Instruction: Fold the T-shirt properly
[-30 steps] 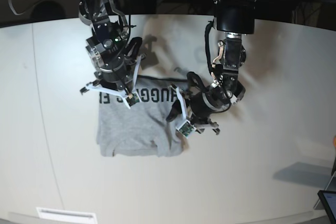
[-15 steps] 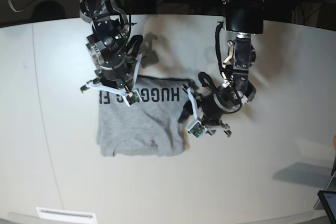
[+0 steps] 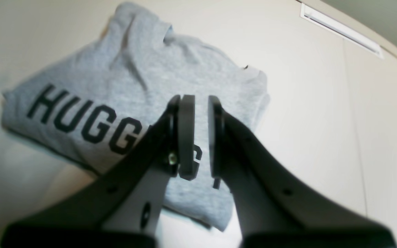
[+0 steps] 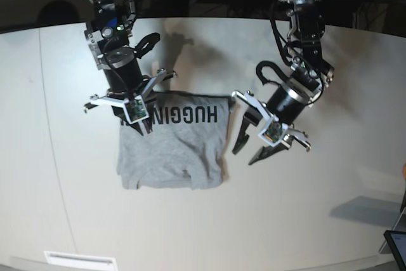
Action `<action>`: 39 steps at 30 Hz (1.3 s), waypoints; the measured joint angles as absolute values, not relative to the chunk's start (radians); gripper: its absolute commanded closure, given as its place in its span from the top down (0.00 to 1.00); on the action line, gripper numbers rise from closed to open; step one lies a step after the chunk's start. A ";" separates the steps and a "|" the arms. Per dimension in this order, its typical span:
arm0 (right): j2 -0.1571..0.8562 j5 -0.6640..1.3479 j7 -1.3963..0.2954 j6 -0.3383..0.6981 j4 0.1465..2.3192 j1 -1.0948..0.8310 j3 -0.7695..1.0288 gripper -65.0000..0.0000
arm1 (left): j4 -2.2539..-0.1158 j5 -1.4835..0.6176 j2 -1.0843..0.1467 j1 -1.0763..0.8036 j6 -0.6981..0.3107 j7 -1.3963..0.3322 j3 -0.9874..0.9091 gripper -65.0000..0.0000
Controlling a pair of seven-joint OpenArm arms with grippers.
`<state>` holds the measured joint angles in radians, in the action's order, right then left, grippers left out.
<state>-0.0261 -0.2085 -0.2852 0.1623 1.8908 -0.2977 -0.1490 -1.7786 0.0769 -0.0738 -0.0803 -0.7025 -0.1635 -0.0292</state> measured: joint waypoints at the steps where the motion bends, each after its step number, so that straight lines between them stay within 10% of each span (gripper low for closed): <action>1: -0.023 -0.161 -0.289 0.163 1.876 -0.296 -0.121 0.10 | -1.775 0.078 -0.078 -0.110 -0.714 -0.136 -0.035 0.35; 18: 0.149 0.002 -0.235 0.260 1.765 -0.289 0.210 0.10 | -1.863 0.084 -0.163 -0.326 -0.705 -0.066 -0.158 0.35; 39: 0.088 0.001 -0.105 0.253 1.854 -0.722 0.381 0.10 | -2.012 0.088 -0.159 -0.801 -0.705 -0.037 -0.186 0.35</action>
